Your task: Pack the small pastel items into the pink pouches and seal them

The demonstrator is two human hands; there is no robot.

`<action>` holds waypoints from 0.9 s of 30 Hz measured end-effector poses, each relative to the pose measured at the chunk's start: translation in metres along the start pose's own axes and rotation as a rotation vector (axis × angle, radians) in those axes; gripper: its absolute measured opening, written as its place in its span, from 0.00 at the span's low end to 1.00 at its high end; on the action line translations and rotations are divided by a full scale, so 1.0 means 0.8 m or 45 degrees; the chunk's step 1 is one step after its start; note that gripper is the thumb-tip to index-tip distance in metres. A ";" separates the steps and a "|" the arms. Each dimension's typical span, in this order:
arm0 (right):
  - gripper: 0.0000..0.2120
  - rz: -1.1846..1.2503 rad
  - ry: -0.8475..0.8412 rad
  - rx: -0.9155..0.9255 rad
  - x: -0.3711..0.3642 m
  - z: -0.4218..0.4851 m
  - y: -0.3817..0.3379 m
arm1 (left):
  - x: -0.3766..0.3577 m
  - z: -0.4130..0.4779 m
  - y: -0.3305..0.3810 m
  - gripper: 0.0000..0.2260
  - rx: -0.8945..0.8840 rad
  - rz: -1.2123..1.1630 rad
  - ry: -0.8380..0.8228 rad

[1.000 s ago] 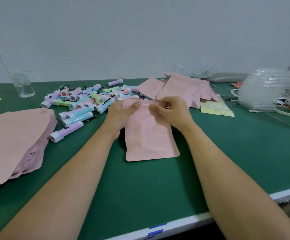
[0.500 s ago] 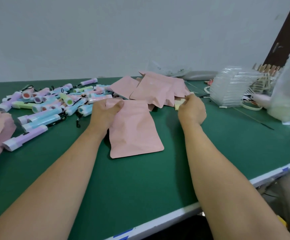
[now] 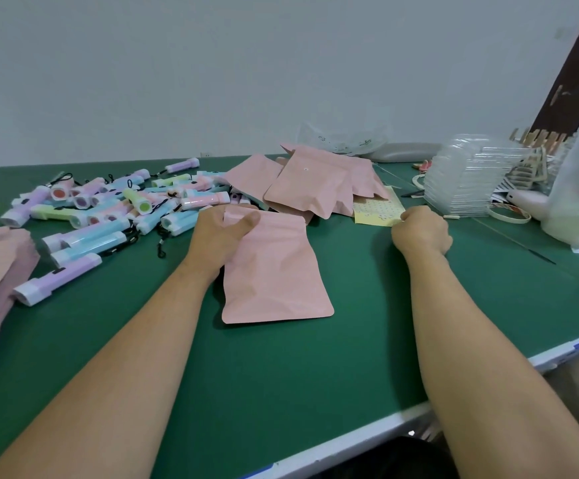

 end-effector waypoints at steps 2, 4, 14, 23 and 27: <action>0.14 -0.022 0.005 -0.013 -0.001 0.001 -0.001 | -0.001 0.001 -0.002 0.05 0.006 0.015 0.000; 0.16 -0.039 0.013 -0.021 -0.001 0.003 -0.003 | -0.001 0.000 -0.001 0.07 0.005 0.025 0.008; 0.16 -0.053 0.045 -0.039 -0.003 0.007 -0.007 | 0.001 -0.006 0.003 0.12 0.030 0.036 0.013; 0.14 -0.039 0.048 -0.059 -0.004 0.008 -0.005 | 0.003 -0.008 0.003 0.13 0.048 0.035 0.031; 0.15 0.014 0.081 -0.077 -0.001 0.008 -0.003 | 0.004 -0.009 0.004 0.04 0.036 0.020 0.026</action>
Point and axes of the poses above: each hand's wrist, its own z-axis towards the middle knuckle, its own x-axis out of the back of the hand, y = z × x, the point moved 9 cm from there along z, towards the middle knuckle, and after that the axes turned 9 degrees about -z, right-handed, at the moved point
